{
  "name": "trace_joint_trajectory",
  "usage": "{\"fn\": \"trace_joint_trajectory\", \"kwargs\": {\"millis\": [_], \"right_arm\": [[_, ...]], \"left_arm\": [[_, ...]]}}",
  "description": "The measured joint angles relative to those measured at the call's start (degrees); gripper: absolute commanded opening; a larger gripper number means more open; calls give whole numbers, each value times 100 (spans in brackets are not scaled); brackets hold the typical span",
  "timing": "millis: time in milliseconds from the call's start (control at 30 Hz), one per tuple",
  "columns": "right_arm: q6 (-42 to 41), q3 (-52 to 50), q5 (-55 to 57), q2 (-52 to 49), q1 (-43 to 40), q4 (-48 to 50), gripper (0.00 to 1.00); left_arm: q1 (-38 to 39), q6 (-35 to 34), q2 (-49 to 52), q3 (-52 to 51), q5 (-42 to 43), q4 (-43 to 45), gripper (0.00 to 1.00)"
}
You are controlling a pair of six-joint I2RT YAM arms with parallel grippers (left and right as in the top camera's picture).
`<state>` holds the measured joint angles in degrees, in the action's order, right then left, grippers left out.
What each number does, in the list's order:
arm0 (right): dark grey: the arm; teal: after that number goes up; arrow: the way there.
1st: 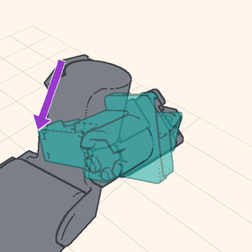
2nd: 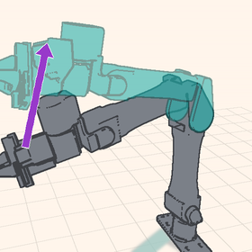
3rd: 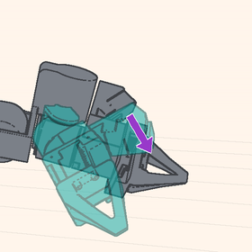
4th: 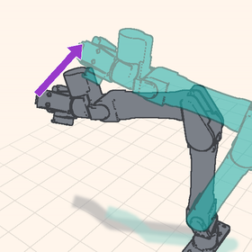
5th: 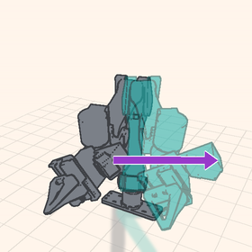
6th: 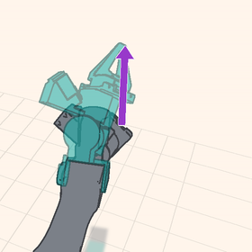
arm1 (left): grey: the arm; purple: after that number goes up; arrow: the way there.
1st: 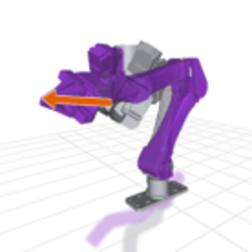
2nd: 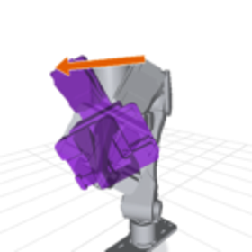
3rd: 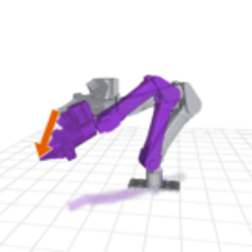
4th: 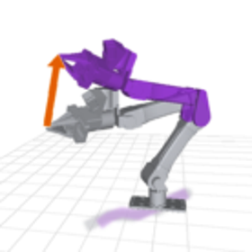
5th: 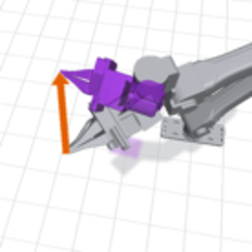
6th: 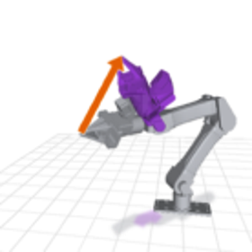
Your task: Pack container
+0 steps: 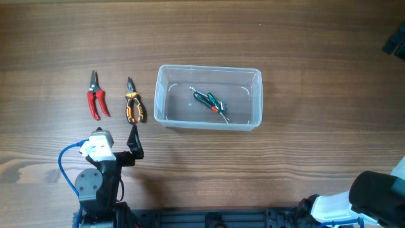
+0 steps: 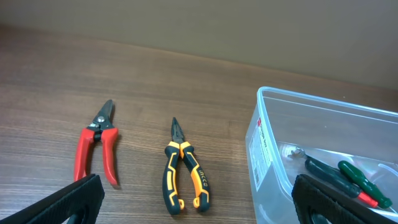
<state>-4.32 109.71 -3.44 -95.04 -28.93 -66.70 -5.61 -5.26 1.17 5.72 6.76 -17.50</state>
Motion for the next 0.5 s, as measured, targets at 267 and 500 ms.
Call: {"fn": "trace_joint_trajectory", "kwargs": {"millis": [267,500], "right_arm": [[0,-2,0,0,0,0,100],[0,-2,-2,0,0,-4,100]], "left_arm": [[0,0,0,0,0,13,100],[0,-756,173,442,17,59,100]]}}
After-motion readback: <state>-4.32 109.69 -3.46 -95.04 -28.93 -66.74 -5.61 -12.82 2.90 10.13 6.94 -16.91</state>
